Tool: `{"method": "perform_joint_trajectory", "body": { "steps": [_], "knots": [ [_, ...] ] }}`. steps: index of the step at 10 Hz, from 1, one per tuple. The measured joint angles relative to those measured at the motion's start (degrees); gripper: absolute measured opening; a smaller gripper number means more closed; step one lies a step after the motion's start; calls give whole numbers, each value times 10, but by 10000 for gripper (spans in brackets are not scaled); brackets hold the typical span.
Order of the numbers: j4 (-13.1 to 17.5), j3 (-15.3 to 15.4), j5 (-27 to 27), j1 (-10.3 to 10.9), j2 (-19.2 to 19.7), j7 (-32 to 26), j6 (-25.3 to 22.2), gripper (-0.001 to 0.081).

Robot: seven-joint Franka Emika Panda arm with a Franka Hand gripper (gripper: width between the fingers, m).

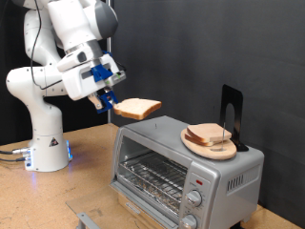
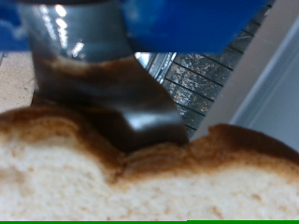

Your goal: Make a piece of toast with the oven

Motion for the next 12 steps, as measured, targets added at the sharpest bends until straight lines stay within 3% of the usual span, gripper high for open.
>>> {"method": "perform_joint_trajectory", "body": {
  "steps": [3,5,12],
  "knots": [
    [-5,-5,5,4,-3,-12,-1,400],
    [-14,-5,4,8,7,-51,6,400],
    [-19,-8,-34,-18,135,-163,108,400]
  ]
}}
